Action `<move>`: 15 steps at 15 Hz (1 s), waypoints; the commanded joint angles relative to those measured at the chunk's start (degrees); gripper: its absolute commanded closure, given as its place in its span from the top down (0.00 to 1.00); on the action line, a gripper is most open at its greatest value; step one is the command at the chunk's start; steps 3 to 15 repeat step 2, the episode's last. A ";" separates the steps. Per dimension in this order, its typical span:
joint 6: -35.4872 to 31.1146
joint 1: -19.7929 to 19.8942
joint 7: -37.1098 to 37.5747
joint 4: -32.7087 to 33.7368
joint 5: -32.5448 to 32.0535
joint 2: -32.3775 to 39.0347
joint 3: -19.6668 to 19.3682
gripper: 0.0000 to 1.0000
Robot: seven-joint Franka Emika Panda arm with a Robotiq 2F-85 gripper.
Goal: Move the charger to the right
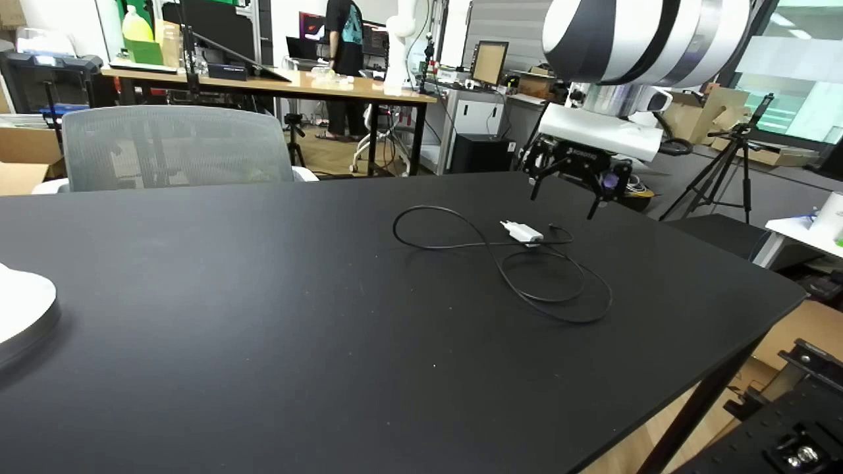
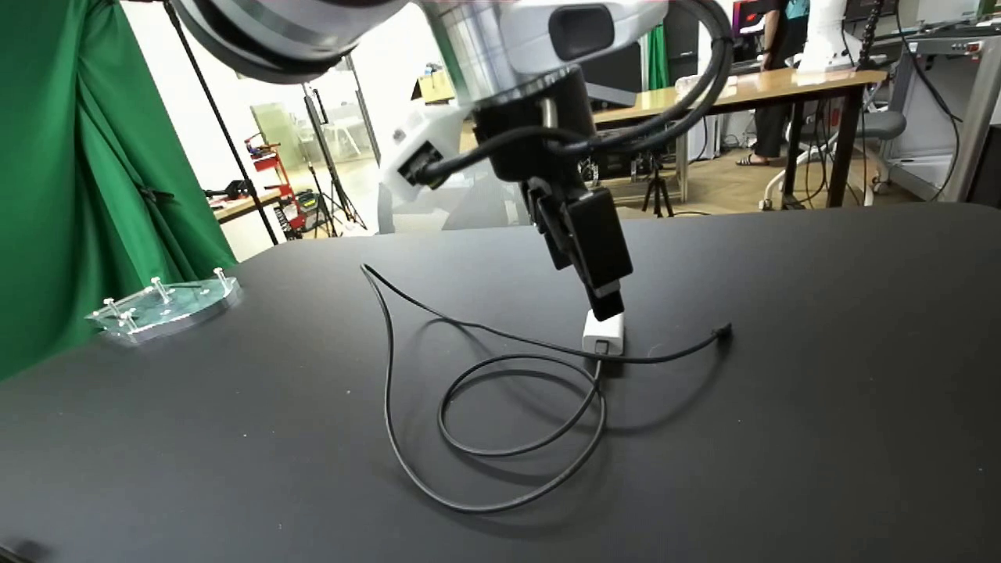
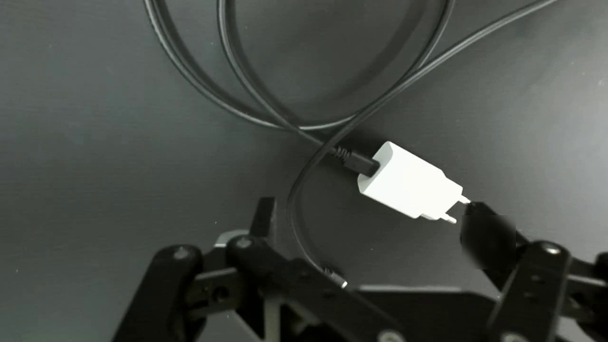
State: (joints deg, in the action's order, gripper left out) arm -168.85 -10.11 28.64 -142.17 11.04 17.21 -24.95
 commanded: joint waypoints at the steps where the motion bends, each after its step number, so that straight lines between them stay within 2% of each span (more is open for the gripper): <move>1: 3.07 -7.95 3.30 -1.67 -9.59 -4.01 -7.64 1.00; 2: 4.41 -9.36 3.36 -1.62 -11.68 -4.72 -8.84 1.00; 15: 4.41 -9.36 3.36 -1.62 -11.68 -4.72 -8.84 1.00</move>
